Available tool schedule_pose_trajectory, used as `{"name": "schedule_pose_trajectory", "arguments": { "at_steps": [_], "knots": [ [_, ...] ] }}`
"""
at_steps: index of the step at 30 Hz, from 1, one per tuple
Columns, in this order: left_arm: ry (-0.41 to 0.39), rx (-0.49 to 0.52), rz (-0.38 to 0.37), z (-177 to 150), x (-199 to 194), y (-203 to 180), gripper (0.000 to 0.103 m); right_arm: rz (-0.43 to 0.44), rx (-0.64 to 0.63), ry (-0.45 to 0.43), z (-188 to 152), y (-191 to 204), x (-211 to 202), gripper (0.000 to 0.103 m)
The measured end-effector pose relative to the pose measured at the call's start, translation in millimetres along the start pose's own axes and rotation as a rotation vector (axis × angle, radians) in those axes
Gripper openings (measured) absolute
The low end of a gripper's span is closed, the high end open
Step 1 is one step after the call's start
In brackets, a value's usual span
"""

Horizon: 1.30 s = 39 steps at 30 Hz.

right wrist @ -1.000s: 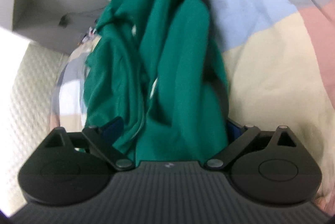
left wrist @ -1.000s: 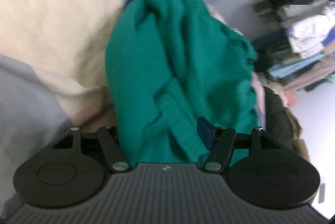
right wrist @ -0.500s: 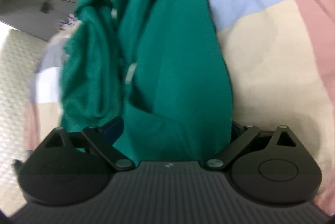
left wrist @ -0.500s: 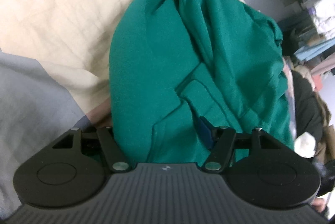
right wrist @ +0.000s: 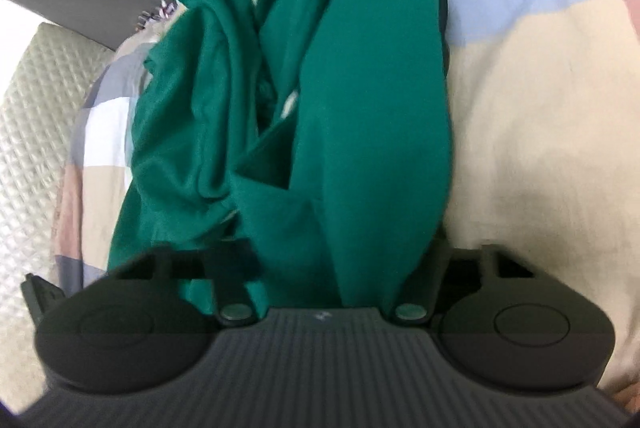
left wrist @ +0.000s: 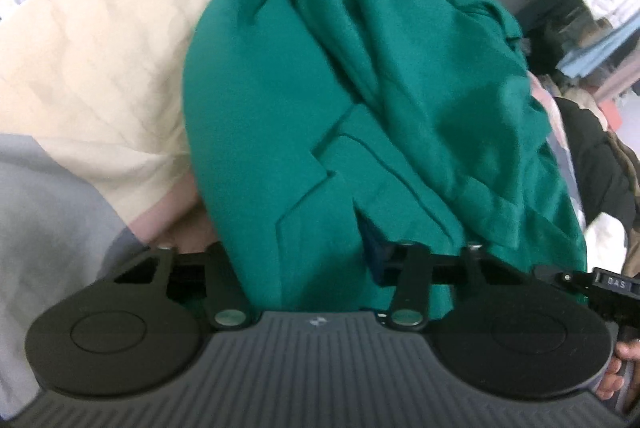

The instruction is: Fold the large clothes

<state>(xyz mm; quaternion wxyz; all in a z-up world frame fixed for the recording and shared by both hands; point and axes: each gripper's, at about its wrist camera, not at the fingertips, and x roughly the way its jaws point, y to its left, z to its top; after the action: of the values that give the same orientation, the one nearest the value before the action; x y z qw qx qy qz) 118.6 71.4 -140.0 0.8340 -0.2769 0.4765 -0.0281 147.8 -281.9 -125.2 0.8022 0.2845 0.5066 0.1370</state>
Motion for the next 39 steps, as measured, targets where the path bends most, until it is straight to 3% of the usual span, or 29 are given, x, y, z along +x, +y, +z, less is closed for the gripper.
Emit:
{"name": "schedule_pose_trajectory", "arguments": {
  "at_steps": [2, 3, 11, 20, 32, 36, 39],
  "knots": [
    [-0.029, -0.015, -0.022, -2, -10, 1, 0.02, 0.041, 0.019, -0.038, -1, -1, -13, 0.02],
    [-0.044, -0.029, -0.027, -2, -16, 3, 0.018, 0.075, 0.028, -0.049, 0, -2, -20, 0.018],
    [-0.131, -0.181, -0.236, 7, -81, 17, 0.013, 0.27, 0.022, -0.155, 6, 9, -76, 0.015],
    [-0.157, -0.207, -0.392, -17, -166, 2, 0.013, 0.421, 0.011, -0.229, -6, 15, -139, 0.015],
    [-0.144, -0.182, -0.512, -97, -271, -15, 0.013, 0.464, -0.038, -0.271, -49, 17, -228, 0.016],
    [-0.157, -0.184, -0.527, -98, -278, -16, 0.013, 0.448, -0.014, -0.28, -44, 15, -231, 0.016],
    [-0.188, -0.202, -0.526, -80, -273, -16, 0.013, 0.453, -0.018, -0.279, -29, 21, -226, 0.016]
  ]
}}
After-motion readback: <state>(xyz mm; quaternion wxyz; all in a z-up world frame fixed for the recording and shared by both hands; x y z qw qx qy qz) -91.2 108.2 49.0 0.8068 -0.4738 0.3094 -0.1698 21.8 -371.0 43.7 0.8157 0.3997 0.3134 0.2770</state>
